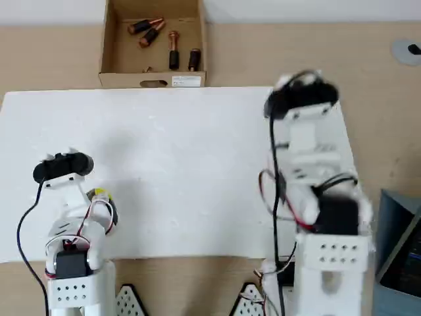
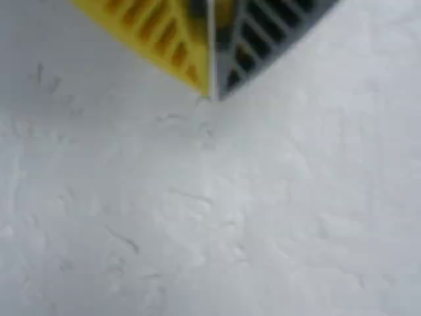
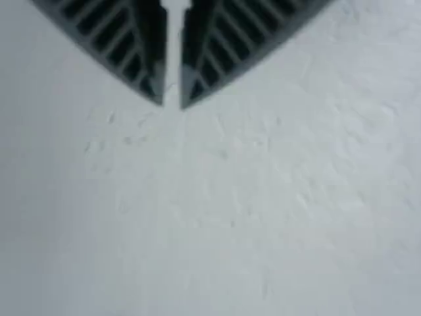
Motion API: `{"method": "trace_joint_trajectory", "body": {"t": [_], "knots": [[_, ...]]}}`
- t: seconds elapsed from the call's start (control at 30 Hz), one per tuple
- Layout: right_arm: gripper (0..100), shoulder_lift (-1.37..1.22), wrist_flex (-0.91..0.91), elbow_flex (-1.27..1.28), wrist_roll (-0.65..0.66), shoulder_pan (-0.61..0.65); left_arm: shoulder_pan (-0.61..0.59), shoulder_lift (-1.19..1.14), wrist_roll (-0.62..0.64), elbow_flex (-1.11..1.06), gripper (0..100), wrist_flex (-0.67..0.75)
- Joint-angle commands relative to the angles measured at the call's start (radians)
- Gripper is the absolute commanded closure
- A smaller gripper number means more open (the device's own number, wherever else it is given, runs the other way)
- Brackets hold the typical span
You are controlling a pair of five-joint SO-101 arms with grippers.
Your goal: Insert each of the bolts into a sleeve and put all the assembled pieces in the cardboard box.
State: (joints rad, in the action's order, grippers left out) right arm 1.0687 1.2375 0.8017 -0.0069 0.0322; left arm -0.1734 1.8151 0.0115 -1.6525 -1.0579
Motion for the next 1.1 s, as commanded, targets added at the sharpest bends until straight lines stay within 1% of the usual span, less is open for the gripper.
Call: {"method": "trace_joint_trajectory", "body": {"t": [0.0,0.1,0.37,0.5,0.67,1.07], "knots": [[99.0,0.168,-0.144,0.271,-0.009,-0.015,0.011,0.008,-0.003,0.006,100,0.006],[99.0,0.303,-0.210,0.435,-0.011,-0.015,0.011,0.008,-0.003,0.006,100,0.006],[99.0,0.621,-0.270,0.760,-0.006,-0.010,0.011,0.008,-0.003,0.006,100,0.006],[99.0,0.746,-0.247,0.855,-0.005,-0.008,0.011,0.008,-0.003,0.006,100,0.006],[99.0,0.854,-0.207,0.888,-0.005,-0.007,0.011,0.008,-0.003,0.006,100,0.006],[99.0,0.842,-0.184,0.888,-0.009,-0.013,0.011,0.008,-0.003,0.006,100,0.008]]}}
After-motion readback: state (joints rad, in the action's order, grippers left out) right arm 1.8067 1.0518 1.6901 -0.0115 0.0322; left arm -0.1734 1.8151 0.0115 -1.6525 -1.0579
